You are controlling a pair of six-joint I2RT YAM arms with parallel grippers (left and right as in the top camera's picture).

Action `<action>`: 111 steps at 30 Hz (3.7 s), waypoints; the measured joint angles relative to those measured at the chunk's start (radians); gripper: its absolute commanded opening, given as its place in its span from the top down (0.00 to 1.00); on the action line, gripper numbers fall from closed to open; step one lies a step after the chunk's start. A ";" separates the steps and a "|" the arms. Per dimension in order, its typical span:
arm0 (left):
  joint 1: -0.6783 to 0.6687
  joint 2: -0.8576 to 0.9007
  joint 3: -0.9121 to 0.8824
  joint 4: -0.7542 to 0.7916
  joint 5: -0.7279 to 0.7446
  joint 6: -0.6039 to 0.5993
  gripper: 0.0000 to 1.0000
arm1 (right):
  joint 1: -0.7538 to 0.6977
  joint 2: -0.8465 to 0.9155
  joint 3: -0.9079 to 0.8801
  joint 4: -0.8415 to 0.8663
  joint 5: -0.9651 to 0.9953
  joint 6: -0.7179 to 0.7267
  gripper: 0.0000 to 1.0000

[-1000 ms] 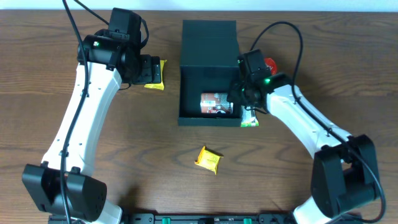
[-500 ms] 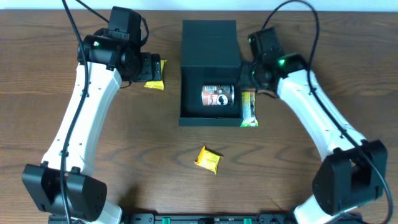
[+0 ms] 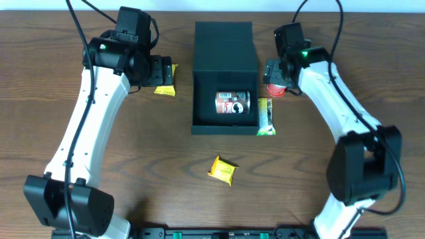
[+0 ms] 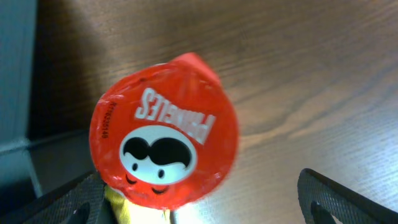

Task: Pack container
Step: 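Withdraw the right gripper and move to the right Pringles can, then grasp the right red Pringles can with the right gripper and lift, then carry the held can into the box and set it upright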

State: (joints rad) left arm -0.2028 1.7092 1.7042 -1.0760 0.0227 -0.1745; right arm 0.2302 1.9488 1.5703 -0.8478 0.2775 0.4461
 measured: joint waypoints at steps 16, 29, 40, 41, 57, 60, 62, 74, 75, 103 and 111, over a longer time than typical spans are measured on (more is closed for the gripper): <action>0.000 0.000 0.000 0.000 0.000 0.000 0.05 | -0.011 0.063 0.069 0.017 -0.012 -0.003 0.01; 0.000 0.000 0.000 0.000 0.000 0.000 0.05 | -0.015 0.107 0.070 0.034 -0.014 -0.009 0.27; 0.000 0.000 0.000 0.000 0.000 0.000 0.05 | -0.015 0.107 0.071 0.028 -0.018 -0.009 0.32; 0.000 0.000 0.000 0.000 0.000 0.000 0.05 | -0.015 0.107 0.071 0.027 -0.019 -0.009 0.32; 0.000 0.000 0.000 -0.010 0.000 0.000 0.05 | -0.015 0.107 0.214 -0.153 -0.113 -0.010 0.29; 0.000 0.000 0.000 -0.017 0.000 0.000 0.05 | -0.015 0.107 0.284 -0.208 -0.153 -0.010 0.28; 0.000 0.000 0.000 -0.017 0.000 0.000 0.05 | -0.017 0.107 0.316 -0.236 -0.177 -0.009 0.27; 0.000 0.000 0.000 -0.021 0.000 0.000 0.05 | -0.111 0.095 0.388 -0.344 -0.456 -0.010 0.30; 0.000 0.000 0.000 -0.022 0.000 0.000 0.04 | -0.124 0.092 0.388 -0.349 -0.491 -0.010 0.30; 0.000 0.000 0.000 -0.043 0.003 0.000 0.05 | -0.069 0.073 0.300 -0.213 -0.990 0.171 0.33; 0.000 0.000 0.000 -0.050 0.003 0.000 0.05 | -0.056 0.073 0.048 0.070 -1.068 0.307 0.34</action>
State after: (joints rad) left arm -0.2028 1.7092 1.7042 -1.1259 0.0261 -0.1749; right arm 0.1741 2.0220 1.6184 -0.7780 -0.7902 0.7528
